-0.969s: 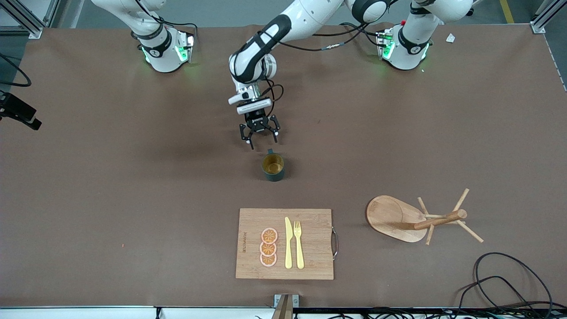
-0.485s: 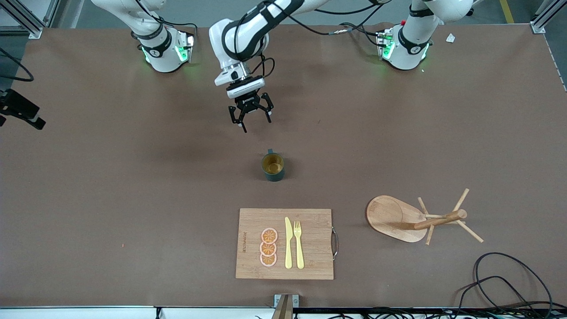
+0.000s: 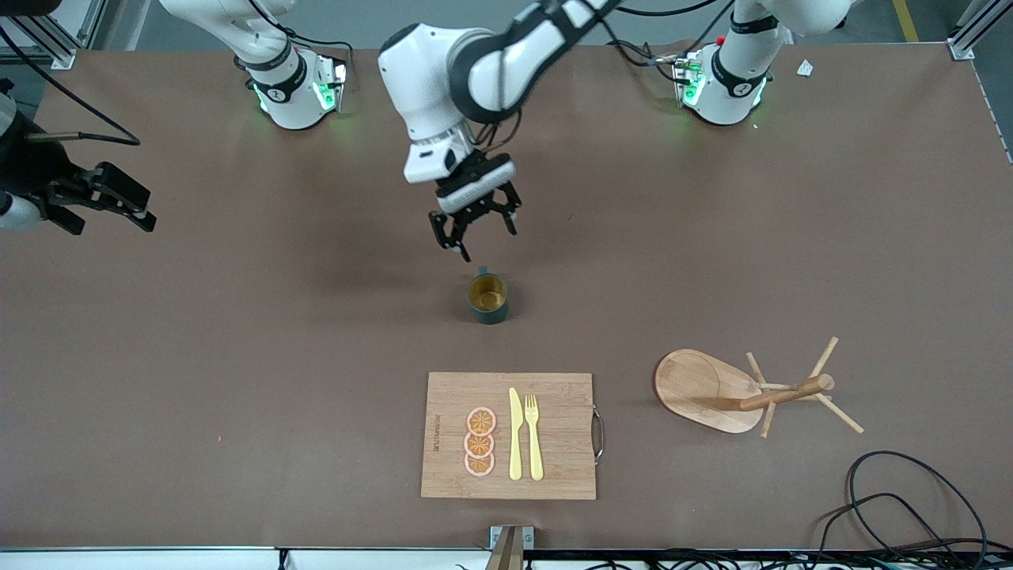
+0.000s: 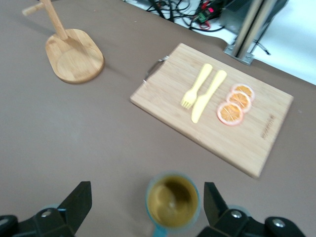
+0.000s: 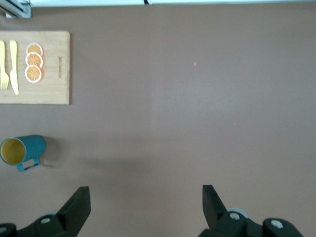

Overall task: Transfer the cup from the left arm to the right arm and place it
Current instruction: 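Raise the left gripper while the right gripper reaches toward the mug, then grasp the teal mug with the right gripper while the left gripper retracts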

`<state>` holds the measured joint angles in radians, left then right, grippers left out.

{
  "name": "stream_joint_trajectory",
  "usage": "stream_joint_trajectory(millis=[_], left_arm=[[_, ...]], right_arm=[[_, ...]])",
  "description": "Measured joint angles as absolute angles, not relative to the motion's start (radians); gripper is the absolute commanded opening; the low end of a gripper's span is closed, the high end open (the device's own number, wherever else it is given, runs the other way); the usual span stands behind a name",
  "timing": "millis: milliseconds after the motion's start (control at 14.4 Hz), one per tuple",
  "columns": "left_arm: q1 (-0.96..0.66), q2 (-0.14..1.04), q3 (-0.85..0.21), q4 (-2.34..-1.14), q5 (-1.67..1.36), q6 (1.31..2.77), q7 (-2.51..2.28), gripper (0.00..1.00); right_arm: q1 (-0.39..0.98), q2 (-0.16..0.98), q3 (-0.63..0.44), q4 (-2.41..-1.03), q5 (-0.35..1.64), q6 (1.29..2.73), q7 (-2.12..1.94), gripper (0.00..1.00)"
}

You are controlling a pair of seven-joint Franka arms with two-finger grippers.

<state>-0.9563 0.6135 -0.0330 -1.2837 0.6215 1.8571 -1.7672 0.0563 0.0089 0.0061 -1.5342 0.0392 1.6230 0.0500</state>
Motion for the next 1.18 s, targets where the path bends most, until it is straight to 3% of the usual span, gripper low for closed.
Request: stream_joint_trajectory(millis=[346, 623, 1177], left_arm=[[-0.678, 0.509, -0.033, -1.284, 0.425, 1.857, -1.422, 1.0], [-0.49, 0.477, -0.035, -1.285, 0.342, 1.858, -1.21, 1.0], [-0.277, 0.39, -0.037, -1.285, 0.221, 1.777, -0.888, 1.0]], right_arm=[[0.077, 0.083, 0.007, -1.541, 0.042, 1.593, 0.048, 1.0], [0.18, 0.19, 0.009, -1.542, 0.103, 1.609, 0.087, 1.0], [0.426, 0.391, 0.011, -1.541, 0.132, 1.887, 0.695, 1.0]])
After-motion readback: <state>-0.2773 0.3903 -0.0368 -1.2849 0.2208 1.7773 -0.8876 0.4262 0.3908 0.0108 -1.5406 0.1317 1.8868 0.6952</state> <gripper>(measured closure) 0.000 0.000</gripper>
